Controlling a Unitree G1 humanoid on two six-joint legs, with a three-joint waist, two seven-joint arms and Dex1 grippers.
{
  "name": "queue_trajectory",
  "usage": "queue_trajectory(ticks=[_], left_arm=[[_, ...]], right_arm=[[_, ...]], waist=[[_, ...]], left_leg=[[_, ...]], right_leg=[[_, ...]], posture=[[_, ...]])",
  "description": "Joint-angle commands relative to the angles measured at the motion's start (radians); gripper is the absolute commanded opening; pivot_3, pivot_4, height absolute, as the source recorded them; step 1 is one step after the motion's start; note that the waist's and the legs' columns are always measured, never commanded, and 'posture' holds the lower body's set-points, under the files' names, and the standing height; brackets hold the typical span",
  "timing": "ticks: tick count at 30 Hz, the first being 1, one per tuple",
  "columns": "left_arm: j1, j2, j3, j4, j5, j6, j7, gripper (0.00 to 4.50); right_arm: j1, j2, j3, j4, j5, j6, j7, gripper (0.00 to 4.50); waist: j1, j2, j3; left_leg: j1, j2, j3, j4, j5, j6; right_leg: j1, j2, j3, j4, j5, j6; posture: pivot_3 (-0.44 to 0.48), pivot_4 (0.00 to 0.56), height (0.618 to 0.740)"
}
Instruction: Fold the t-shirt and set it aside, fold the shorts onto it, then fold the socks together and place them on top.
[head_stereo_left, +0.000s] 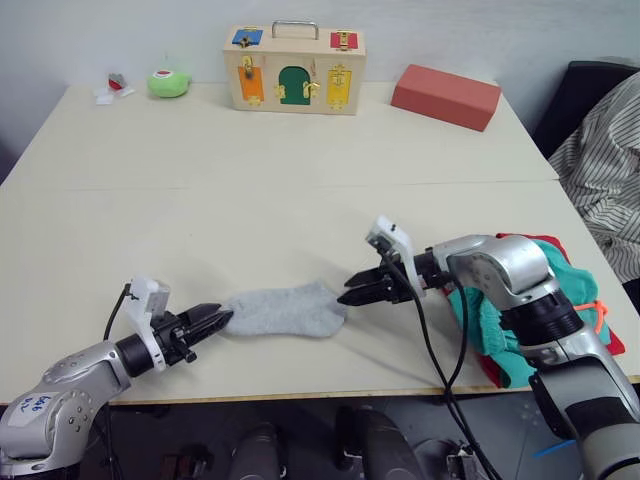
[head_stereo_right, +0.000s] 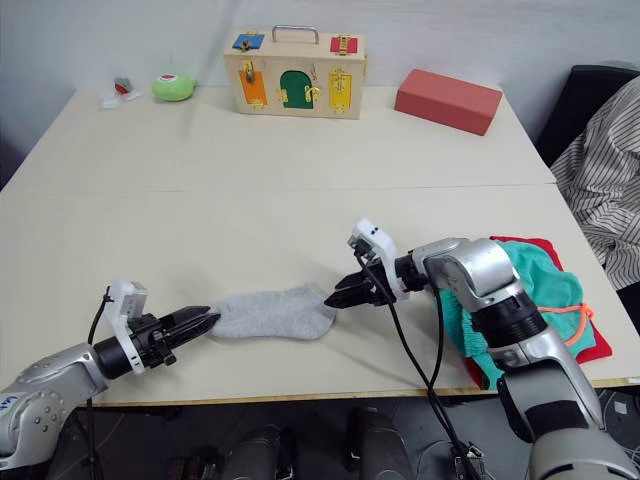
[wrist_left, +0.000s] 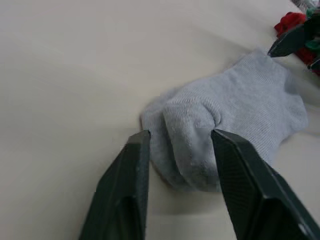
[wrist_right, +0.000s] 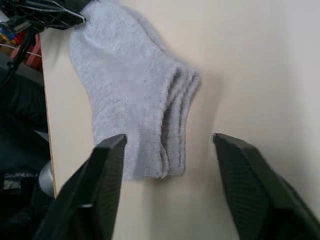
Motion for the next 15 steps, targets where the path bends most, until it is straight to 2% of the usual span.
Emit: queue_trajectory(ticks=[1, 3, 4, 6, 10, 11, 15], left_arm=[[0.015, 0.047, 0.098, -0.060, -0.071, -0.045, -0.066, 1.94], [0.021, 0.078, 0.103, -0.069, -0.079, -0.067, -0.111, 1.94], [0.013, 0.091, 0.094, -0.071, -0.077, -0.086, -0.132, 1.75], [-0.026, 0.114, 0.001, -0.071, 0.010, -0.187, -0.173, 1.29], [-0.088, 0.085, -0.144, -0.032, 0.118, -0.304, -0.171, 0.02], [-0.092, 0.076, -0.182, -0.019, 0.149, -0.330, -0.171, 0.00], [-0.104, 0.040, -0.289, 0.069, 0.265, -0.444, -0.158, 0.00]], right_arm=[[0.067, -0.019, -0.110, -0.151, 0.029, -0.176, 0.068, 3.04], [0.121, 0.020, -0.147, -0.222, 0.062, -0.229, 0.065, 2.58], [0.157, 0.061, -0.154, -0.262, 0.069, -0.265, 0.043, 2.35], [0.244, 0.162, -0.110, -0.316, 0.008, -0.366, -0.045, 1.62], [0.340, 0.248, 0.007, -0.275, -0.196, -0.632, -0.107, 0.18], [0.358, 0.274, 0.023, -0.250, -0.219, -0.667, -0.127, 0.05], [0.410, 0.334, 0.070, -0.124, -0.319, -0.820, -0.166, 0.05]], waist=[[0.000, 0.000, 0.000], [-0.001, 0.000, 0.000], [-0.003, 0.000, 0.000], [-0.002, 0.000, 0.000], [0.000, 0.001, 0.001], [0.000, 0.001, 0.001], [-0.003, 0.001, 0.001]], left_leg=[[0.000, 0.000, 0.000, 0.000, 0.000, 0.000], [0.000, 0.000, 0.000, -0.001, -0.001, 0.000], [0.000, 0.000, 0.000, -0.002, -0.001, -0.001], [0.001, 0.001, 0.001, -0.002, -0.001, -0.001], [0.001, 0.000, 0.000, -0.002, 0.001, -0.003], [0.001, -0.001, 0.001, -0.002, 0.001, -0.003], [0.002, 0.000, 0.002, -0.002, 0.001, -0.002]], right_leg=[[0.000, 0.000, 0.000, 0.000, 0.000, 0.000], [0.000, 0.000, 0.000, -0.001, 0.000, 0.000], [0.000, 0.000, -0.001, -0.002, 0.000, 0.000], [0.000, 0.001, 0.000, -0.002, 0.000, 0.000], [0.000, 0.001, 0.000, -0.001, 0.000, 0.000], [0.000, 0.000, 0.000, -0.001, 0.000, 0.000], [0.001, 0.001, 0.002, -0.001, 0.001, 0.001]], posture=[[0.000, 0.150, 0.740], [0.000, 0.150, 0.740], [0.000, 0.150, 0.740], [0.000, 0.150, 0.740], [0.000, 0.150, 0.740], [0.000, 0.150, 0.740], [0.000, 0.150, 0.740]])
